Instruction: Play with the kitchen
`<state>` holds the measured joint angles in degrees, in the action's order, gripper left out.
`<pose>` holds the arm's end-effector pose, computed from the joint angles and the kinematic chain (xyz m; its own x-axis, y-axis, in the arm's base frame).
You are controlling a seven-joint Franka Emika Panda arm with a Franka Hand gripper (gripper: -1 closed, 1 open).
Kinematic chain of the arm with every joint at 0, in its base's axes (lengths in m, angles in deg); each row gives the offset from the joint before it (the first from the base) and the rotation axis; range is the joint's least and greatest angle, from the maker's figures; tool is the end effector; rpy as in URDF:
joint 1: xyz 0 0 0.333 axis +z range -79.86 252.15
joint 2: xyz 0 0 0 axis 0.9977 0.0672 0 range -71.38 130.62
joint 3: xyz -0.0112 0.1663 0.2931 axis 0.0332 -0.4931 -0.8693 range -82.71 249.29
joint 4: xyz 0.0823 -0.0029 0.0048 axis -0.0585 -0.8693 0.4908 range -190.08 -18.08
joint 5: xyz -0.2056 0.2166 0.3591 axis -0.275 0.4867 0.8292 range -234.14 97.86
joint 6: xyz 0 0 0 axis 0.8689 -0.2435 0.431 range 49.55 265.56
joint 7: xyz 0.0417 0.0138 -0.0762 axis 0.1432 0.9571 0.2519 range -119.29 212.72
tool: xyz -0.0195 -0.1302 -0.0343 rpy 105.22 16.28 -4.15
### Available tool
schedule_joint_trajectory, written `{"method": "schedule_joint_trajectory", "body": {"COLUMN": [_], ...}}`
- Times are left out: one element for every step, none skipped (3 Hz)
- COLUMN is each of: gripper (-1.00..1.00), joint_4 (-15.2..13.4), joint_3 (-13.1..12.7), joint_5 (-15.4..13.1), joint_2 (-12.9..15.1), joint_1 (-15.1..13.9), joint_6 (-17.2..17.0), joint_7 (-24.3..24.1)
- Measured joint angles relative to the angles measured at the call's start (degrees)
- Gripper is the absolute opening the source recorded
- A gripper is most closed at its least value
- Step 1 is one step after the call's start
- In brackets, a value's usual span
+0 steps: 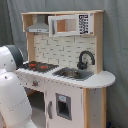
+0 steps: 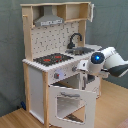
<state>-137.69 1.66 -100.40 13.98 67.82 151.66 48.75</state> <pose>0.2959 0.4658 0.3780 0.3923 0.8246 -0.4076 0.7580 -0.0388 0.6511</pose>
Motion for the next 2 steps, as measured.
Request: {"method": "schedule_joint_trajectory", "body": {"gripper": [1.0, 1.0], "joint_4": [0.4, 0.4], "joint_3": [-0.8, -2.2], "joint_5": [-3.4, -7.0], "joint_2": [-2.7, -4.9], "joint_1": [0.3, 0.2], "joint_6": [-4.6, -8.3], "joint_7": [0.1, 0.3]}}
